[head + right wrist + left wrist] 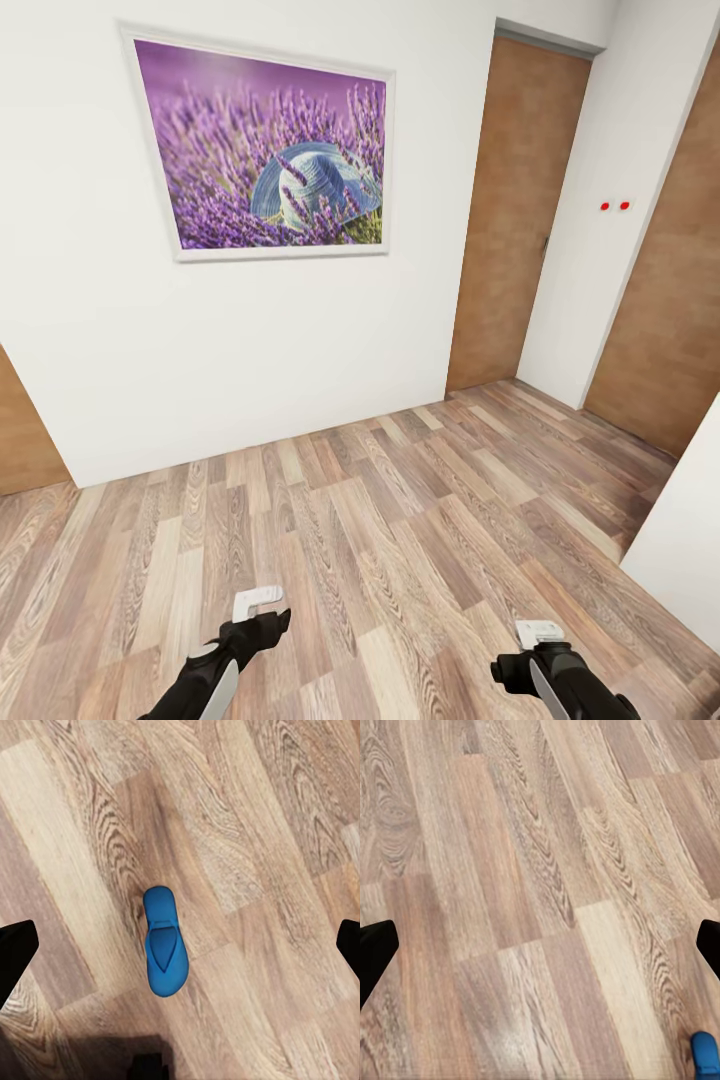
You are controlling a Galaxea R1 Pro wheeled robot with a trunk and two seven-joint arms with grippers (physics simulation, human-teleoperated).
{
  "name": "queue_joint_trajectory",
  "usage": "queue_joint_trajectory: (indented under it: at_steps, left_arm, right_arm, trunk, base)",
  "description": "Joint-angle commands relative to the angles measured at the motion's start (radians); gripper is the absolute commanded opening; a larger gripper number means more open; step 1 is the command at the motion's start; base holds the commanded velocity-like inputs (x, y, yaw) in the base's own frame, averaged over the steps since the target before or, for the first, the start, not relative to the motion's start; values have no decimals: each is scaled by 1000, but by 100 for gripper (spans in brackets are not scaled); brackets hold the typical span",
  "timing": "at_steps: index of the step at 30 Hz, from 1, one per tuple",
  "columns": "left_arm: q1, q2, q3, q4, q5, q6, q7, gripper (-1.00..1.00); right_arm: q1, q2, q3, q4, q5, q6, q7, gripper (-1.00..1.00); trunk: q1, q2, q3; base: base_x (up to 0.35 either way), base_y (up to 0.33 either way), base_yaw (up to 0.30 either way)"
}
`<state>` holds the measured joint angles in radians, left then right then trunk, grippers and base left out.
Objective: In the bedroom, move the book from the bed onto either nightstand, and place the two sandals side by side next to the bed.
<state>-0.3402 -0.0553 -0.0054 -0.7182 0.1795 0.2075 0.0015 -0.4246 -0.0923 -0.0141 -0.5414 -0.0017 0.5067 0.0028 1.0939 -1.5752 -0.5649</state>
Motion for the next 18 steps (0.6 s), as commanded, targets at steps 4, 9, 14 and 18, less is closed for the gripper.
queue_joint_trajectory:
  at_steps: [4,9,14,18]
  left_arm:
    - [0,1,1,5,10,-16,0,100]
    - [0,1,2,8,10,-21,-1,100]
    - [0,0,1,9,10,-23,-1,100]
    - [0,0,1,9,11,-23,-1,100]
  right_arm:
    - [0,0,-2,1,1,5,0,100]
    - [0,-1,-1,3,2,4,0,100]
    - [0,0,1,4,3,4,-1,100]
    - [0,0,1,4,3,4,-1,100]
  trunk:
    - [15,-29,-14]
    - [35,-64,-29]
    - [54,-99,-45]
    - [69,-127,-58]
  base:
    - [0,0,0]
    - [0,0,0]
    - [0,0,0]
    - [0,0,0]
